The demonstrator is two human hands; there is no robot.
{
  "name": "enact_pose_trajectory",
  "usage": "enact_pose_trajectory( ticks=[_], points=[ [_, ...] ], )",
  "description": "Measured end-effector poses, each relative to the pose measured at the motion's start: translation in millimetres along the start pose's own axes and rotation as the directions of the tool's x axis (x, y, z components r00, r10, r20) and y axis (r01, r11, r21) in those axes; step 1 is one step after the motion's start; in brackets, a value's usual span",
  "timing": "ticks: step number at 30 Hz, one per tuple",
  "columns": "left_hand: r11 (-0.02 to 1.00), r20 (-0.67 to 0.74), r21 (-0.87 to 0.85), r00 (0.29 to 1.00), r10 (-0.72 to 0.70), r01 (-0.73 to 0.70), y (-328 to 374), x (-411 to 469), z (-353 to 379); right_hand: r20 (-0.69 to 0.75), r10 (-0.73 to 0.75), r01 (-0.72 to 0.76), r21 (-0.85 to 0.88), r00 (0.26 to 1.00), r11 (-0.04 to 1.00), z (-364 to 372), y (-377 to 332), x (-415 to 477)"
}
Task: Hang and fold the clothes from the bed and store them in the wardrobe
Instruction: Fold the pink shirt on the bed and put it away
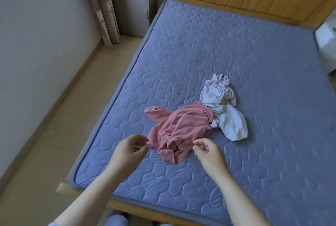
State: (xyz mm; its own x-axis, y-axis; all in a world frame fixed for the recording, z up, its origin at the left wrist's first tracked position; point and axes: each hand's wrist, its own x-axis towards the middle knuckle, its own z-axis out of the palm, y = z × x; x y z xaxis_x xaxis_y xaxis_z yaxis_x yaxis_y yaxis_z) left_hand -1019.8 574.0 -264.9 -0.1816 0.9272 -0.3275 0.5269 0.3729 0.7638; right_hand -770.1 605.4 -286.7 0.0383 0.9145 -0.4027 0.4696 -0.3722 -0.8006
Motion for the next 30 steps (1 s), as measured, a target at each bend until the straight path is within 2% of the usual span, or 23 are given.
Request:
enact_pose_trajectory(
  ticks=[10, 19, 26, 30],
  points=[
    [0.983, 0.27, 0.183, 0.961, -0.057, 0.007, -56.1, 73.6, 23.2, -0.091, 0.217, -0.219, -0.011, 0.972, 0.976, 61.5, 50.2, 20.8],
    [0.968, 0.294, 0.242, 0.946, -0.135, 0.063, -130.5, 122.1, 96.7, -0.046, 0.258, -0.261, -0.24, 0.965, 0.935, 93.0, 133.0, 89.2],
    [0.963, 0.294, 0.255, 0.942, -0.161, 0.085, -178.5, 144.5, 159.1, -0.069, 0.278, -0.284, -0.346, 0.958, 0.894, 100.9, 195.0, 137.5],
    [0.973, 0.349, 0.232, 0.932, -0.098, 0.016, -193.7, 153.6, 189.2, -0.03, 0.259, -0.248, -0.403, 0.966, 0.881, 109.8, 223.7, 153.3]
  ],
)
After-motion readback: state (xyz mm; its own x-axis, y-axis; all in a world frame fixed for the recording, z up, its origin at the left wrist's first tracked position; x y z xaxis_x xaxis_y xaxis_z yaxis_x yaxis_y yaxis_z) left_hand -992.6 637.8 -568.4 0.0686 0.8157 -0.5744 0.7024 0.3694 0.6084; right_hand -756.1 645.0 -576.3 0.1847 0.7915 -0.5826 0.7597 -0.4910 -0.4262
